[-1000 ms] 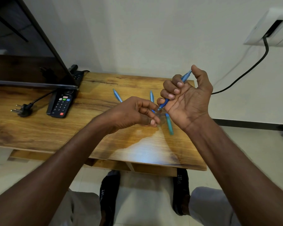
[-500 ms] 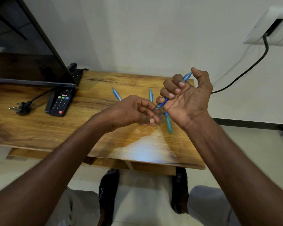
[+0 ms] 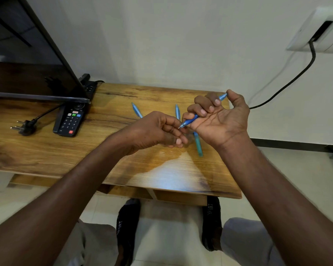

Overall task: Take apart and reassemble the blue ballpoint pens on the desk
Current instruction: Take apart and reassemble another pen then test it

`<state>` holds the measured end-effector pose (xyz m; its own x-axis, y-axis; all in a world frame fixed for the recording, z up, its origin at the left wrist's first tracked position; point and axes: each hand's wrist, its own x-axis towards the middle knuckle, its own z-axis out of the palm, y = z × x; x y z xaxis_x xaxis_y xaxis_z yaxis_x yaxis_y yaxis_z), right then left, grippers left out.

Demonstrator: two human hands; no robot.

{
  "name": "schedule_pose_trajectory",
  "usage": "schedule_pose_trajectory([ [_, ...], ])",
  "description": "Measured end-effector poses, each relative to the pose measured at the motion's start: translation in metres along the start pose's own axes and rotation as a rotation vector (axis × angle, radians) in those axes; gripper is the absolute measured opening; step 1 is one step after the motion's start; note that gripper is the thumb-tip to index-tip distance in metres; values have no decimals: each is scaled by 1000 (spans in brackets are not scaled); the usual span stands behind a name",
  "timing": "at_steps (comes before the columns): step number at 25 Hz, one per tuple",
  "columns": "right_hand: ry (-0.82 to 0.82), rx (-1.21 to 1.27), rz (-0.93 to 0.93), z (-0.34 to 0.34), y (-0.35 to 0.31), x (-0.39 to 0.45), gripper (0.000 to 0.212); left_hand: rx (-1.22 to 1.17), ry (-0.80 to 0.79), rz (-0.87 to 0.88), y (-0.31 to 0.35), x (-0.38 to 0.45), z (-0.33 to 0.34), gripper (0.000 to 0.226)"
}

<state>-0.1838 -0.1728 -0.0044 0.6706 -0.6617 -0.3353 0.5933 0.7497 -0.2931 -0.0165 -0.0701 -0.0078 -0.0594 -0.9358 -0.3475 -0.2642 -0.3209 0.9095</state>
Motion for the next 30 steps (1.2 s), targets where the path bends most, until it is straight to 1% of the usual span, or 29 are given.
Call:
schedule_pose_trajectory([
  [6, 6, -5, 8, -1, 0, 1, 49, -1, 3, 10, 0, 0, 0, 33],
  [11, 52, 60, 18, -3, 0, 2, 51, -9, 2, 10, -1, 1, -2, 33],
  [13, 51, 31, 15, -3, -1, 1, 49, -14, 1, 12, -2, 1, -1, 33],
  [18, 25, -112, -10, 4, -2, -2, 49, -33, 8, 21, -3, 1, -1, 32],
  [22, 38, -308, -17, 10, 0, -2, 48, -60, 15, 6, 0, 1, 2, 40],
  [27, 104, -480, -26, 9, 15, 5, 59, -43, 43, -33, -5, 1, 3, 25],
  [30, 143, -644, -39, 10, 20, 6, 54, -49, 75, -58, -5, 1, 5, 23],
])
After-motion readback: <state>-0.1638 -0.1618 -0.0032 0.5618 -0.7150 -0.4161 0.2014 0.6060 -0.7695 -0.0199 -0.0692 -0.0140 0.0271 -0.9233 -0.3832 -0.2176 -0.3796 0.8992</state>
